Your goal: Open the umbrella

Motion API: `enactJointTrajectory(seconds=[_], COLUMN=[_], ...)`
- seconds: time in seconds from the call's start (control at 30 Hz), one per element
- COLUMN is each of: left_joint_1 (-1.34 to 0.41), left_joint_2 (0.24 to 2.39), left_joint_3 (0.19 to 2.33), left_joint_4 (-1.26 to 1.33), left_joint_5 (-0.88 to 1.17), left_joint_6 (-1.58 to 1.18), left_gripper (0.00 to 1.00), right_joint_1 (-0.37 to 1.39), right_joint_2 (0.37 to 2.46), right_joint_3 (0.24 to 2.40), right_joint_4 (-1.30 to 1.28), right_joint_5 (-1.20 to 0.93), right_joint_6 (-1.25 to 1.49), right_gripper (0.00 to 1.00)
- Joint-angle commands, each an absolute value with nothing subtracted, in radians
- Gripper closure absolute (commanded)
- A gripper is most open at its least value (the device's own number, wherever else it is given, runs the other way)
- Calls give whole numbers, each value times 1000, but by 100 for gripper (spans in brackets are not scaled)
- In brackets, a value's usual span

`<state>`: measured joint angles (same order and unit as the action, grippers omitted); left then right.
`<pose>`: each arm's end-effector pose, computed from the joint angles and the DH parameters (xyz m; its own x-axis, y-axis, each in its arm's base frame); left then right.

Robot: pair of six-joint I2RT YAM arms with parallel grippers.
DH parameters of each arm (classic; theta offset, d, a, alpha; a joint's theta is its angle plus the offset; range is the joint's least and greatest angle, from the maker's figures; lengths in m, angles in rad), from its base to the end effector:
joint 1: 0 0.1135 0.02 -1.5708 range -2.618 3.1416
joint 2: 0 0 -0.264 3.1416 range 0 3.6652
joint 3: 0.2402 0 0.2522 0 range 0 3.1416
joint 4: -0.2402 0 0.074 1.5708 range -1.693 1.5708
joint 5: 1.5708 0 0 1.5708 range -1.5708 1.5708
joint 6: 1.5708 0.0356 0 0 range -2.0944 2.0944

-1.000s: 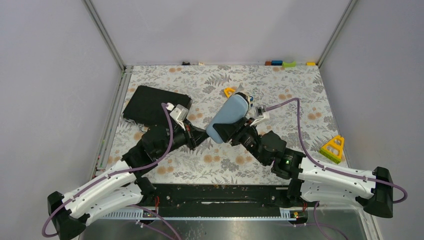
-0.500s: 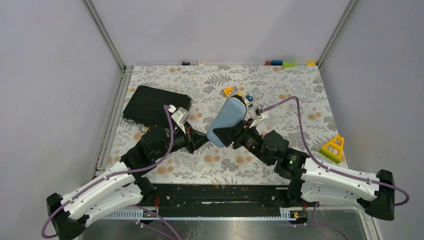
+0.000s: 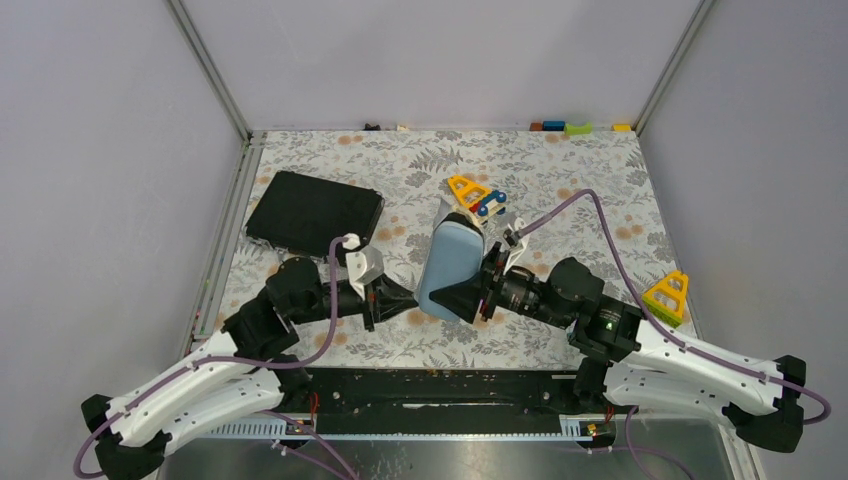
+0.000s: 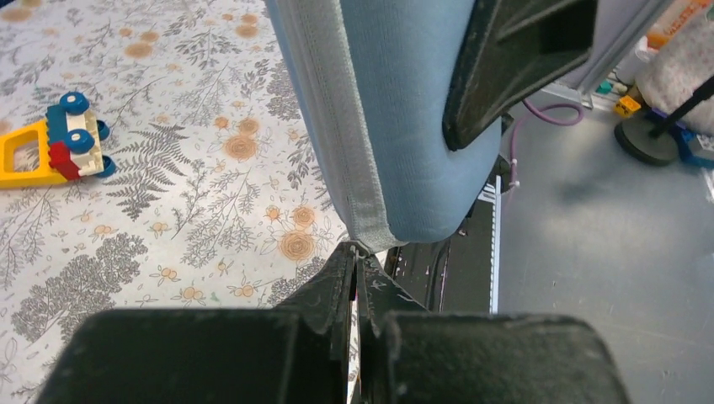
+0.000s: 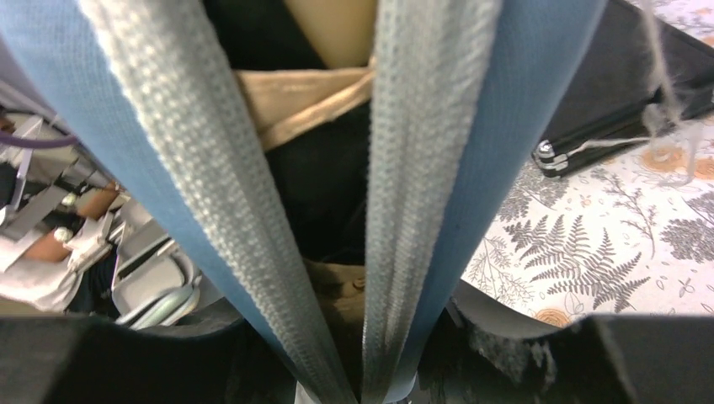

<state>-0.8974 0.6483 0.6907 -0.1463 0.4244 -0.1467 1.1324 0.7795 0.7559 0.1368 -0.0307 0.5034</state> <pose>0.0868 -0.1324 0.3322 -0.2054 0.0439 -0.9777 0.9479 0.2573 -0.1876 0.0786 0.1702 0.3657 -0.4008 0.2810 -0.8720 -0.8272 0.2981 0.4763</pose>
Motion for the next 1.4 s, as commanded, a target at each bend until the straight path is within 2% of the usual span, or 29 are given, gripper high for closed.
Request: enactJointTrajectory(seconds=[0.0, 1.0, 1.37], left_joint_1=[-878, -880, -878], left_joint_2=[584, 550, 529], left_joint_3=[744, 743, 744], left_joint_4=[-134, -150, -153], left_joint_5=[297, 211, 123], left_joint_6=[-23, -16, -14], left_gripper=[100, 100, 100], right_joint_1=[1140, 1140, 1140], right_joint_2=[735, 905, 976], right_joint_3=[792, 786, 770], right_joint_4=[47, -51, -85], right_joint_5=[-306, -499, -529], right_joint_6=[421, 418, 426], right_gripper=[100, 100, 100])
